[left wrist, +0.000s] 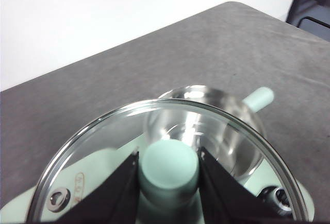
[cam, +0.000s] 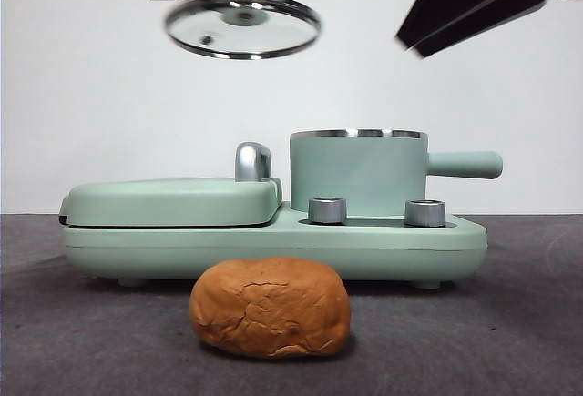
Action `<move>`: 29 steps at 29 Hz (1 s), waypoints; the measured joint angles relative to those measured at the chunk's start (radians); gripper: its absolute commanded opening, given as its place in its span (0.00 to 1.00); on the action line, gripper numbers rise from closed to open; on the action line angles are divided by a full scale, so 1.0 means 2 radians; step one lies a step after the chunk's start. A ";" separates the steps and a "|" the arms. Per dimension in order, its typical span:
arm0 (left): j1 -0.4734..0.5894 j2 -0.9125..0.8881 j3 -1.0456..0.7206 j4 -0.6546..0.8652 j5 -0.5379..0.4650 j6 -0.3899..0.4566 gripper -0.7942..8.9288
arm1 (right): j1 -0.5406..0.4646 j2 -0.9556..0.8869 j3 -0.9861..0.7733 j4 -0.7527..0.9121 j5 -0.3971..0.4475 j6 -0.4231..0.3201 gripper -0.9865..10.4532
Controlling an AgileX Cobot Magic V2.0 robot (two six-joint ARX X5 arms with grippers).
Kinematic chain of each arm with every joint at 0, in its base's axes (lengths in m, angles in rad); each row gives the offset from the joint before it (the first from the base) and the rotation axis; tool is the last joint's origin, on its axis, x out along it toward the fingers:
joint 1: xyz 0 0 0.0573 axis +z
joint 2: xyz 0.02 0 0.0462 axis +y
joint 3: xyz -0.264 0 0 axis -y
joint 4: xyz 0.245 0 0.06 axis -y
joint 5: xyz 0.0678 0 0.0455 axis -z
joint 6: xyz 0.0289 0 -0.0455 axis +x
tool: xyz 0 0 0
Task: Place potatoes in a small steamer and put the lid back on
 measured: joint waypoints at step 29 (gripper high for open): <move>0.058 -0.196 -0.122 -0.082 0.000 -0.002 0.09 | 0.106 0.274 0.000 0.117 -0.009 -0.013 0.46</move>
